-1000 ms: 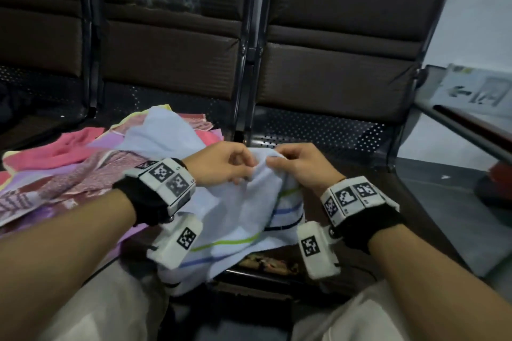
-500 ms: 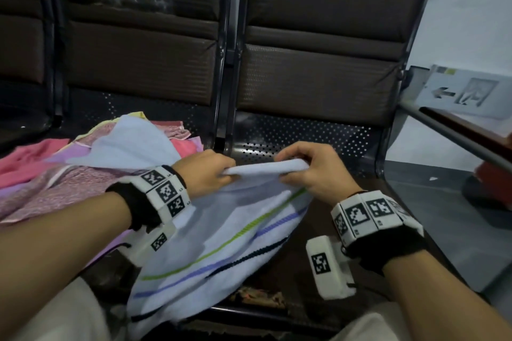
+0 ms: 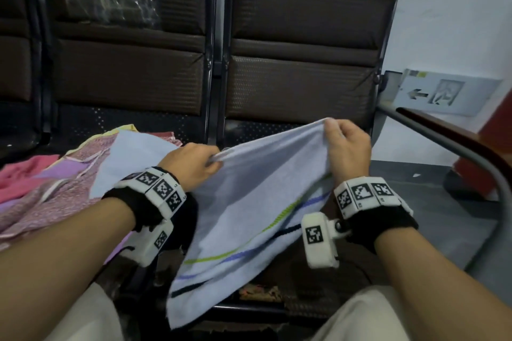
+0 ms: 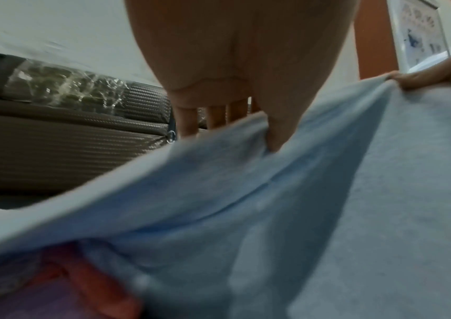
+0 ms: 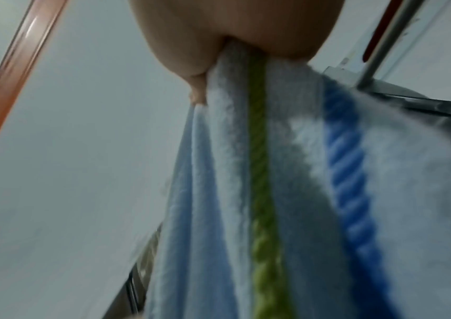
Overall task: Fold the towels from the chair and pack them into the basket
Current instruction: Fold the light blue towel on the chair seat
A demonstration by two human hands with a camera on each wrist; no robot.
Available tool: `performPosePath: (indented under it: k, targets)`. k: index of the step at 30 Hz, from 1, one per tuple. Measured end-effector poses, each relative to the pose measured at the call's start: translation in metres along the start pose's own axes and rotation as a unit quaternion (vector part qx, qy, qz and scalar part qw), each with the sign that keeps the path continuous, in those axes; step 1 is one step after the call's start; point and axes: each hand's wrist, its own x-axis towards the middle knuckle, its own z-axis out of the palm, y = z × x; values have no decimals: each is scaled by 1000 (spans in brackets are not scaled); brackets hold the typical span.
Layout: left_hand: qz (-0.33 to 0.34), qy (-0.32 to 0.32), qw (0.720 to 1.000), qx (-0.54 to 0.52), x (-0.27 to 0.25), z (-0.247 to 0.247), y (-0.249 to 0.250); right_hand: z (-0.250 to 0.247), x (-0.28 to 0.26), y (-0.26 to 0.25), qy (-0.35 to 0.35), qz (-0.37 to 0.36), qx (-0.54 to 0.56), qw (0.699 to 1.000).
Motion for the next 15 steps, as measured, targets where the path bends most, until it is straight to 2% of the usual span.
performPosePath:
  k: [2,5,8,10,12,13,15]
  targets:
    - [-24,-16,999,16,-1,-3,-4,-10,7,0,67,40,29,997]
    - [-19,-40,999,-18,-2,-5,4,-18,6,3,66,58,30,996]
    - [30,12,988,-154,4,-11,31,-14,-2,3,-3,21,6,1000]
    - [17,68,962,-266,11,-17,49,-9,-7,4,-63,7,9,998]
    - [-27,79,926,-369,14,-13,58,-4,-12,6,-150,50,35,987]
    - [-45,66,921,-382,14,-7,58,-3,-15,8,-203,92,45,974]
    - [-71,13,934,-349,10,10,55,0,-22,16,-309,181,37,933]
